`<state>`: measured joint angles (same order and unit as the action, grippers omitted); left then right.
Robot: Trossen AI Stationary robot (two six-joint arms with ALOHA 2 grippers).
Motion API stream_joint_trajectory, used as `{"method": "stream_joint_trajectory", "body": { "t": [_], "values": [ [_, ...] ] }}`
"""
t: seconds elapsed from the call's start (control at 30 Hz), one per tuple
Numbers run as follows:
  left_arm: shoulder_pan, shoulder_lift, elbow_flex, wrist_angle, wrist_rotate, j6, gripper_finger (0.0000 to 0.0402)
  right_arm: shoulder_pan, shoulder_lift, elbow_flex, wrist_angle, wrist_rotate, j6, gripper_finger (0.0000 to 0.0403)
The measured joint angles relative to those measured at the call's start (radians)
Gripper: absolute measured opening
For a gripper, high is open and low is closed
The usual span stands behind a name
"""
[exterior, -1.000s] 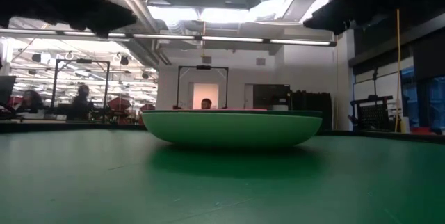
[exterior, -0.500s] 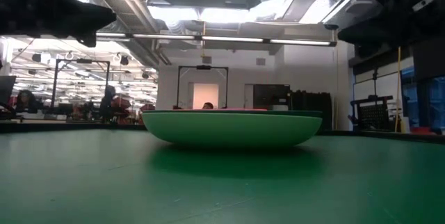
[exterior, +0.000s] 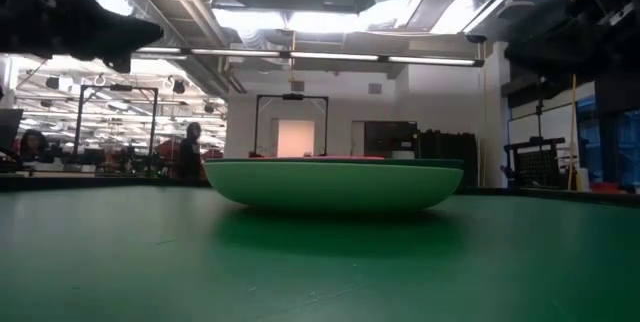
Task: Stack plastic plates
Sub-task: Return to Home Position
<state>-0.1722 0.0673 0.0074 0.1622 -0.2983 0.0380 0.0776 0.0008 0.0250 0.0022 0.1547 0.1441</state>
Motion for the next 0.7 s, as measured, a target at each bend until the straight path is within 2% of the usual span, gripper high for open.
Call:
{"method": "stream_joint_trajectory", "body": {
  "t": [0.1, 0.17, 0.27, 0.5, 0.7],
  "values": [
    [0.000, -0.023, 0.000, -0.053, -0.031, -0.005, 0.0034, 0.000, 0.004, -0.016, 0.041, 0.013, -0.014, 0.0023],
    [0.000, -0.043, 0.000, -0.065, -0.086, -0.013, 0.0034, 0.000, 0.016, -0.017, 0.042, 0.005, -0.011, 0.0023],
    [0.000, -0.065, 0.000, -0.096, -0.128, -0.031, 0.0034, 0.000, 0.030, -0.017, 0.042, 0.000, 0.040, 0.0023],
    [-0.001, -0.060, 0.000, -0.104, -0.029, -0.062, 0.0034, 0.000, 0.029, -0.017, 0.042, -0.001, 0.042, 0.0024],
    [0.000, -0.060, 0.000, -0.104, -0.026, -0.056, 0.0034, 0.000, 0.029, -0.017, 0.042, -0.008, 0.041, 0.0024]
  ]
}}
